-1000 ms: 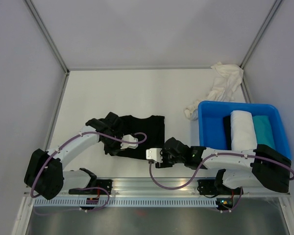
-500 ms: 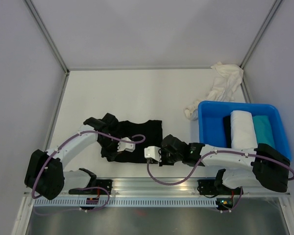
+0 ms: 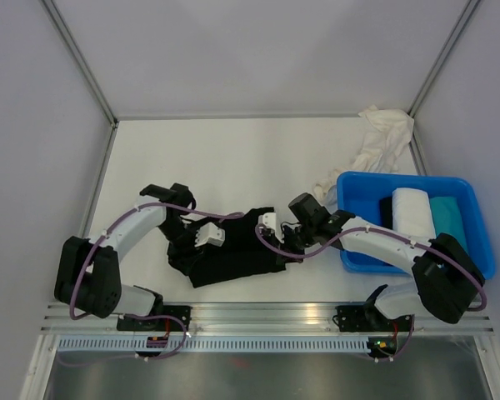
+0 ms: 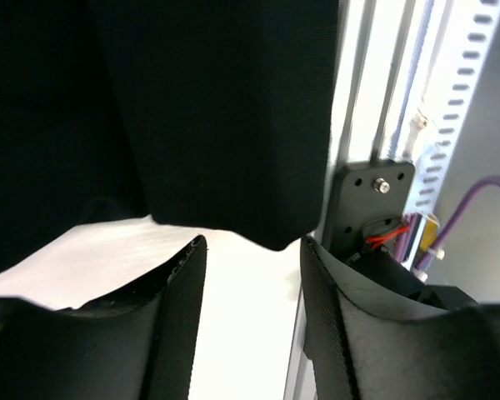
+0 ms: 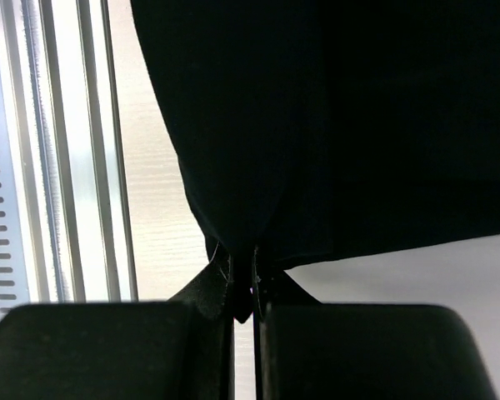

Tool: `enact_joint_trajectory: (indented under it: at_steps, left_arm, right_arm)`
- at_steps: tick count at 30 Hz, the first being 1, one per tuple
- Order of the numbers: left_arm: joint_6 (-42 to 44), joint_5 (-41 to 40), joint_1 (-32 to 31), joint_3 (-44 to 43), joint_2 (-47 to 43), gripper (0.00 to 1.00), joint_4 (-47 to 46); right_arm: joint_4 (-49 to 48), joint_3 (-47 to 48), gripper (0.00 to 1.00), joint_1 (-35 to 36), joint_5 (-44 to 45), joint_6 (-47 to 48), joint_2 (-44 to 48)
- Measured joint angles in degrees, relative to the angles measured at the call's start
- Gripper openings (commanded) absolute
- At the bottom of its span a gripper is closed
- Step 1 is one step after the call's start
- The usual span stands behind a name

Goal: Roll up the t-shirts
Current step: Roll the tshirt

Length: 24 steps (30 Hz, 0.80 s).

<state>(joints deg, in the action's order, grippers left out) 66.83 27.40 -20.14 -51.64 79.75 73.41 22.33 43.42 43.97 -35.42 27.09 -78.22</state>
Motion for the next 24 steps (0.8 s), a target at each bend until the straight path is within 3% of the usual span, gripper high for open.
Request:
enact_joint_trajectory:
  at_steps: [7, 8, 9, 14, 18, 20, 21, 23, 24]
  left_arm:
    - [-4.44, 3.19, 1.60, -0.02, -2.99, 0.67, -3.08]
    - [-5.09, 3.56, 1.60, 0.09, -4.17, 0.78, -3.43]
    - [-5.73, 4.13, 1.60, 0.15, -5.46, 0.98, -3.65]
    - [-11.13, 5.66, 0.98, 1.86, -11.74, 1.00, -7.54]
    - [-15.10, 4.24, -0.79, 8.04, -12.33, 0.97, -14.05]
    - [-16.57, 2.82, -1.27, 11.58, -11.76, 0.82, -16.98]
    - [-17.00, 2.45, -1.38, 12.63, -11.30, 0.50, -17.68]
    - [-18.01, 1.44, -1.49, 13.53, -10.58, 0.24, -18.86]
    - [-17.99, 1.31, -1.49, 13.53, -10.58, 0.04, -19.32]
  right_arm:
    - [0.02, 1.73, 0.00, -3.82, -4.76, -3.56, -5.33]
    - [-0.04, 1.79, 0.00, -4.09, -5.05, -4.02, -5.57]
    - [-0.04, 1.81, 0.00, -4.22, -5.18, -4.50, -5.64]
    - [-1.01, 1.84, 0.00, -4.44, -5.53, -6.49, -5.66]
    - [-2.38, 1.84, 0.00, -4.50, -5.77, -8.37, -5.99]
    - [-2.73, 1.84, 0.00, -4.50, -5.86, -8.92, -6.14]
    - [-2.95, 1.84, 0.00, -4.50, -5.92, -9.31, -6.25]
    - [-3.08, 1.84, 0.00, -4.52, -6.03, -9.79, -6.45]
    - [-3.06, 1.84, 0.00, -4.57, -6.21, -10.03, -6.62]
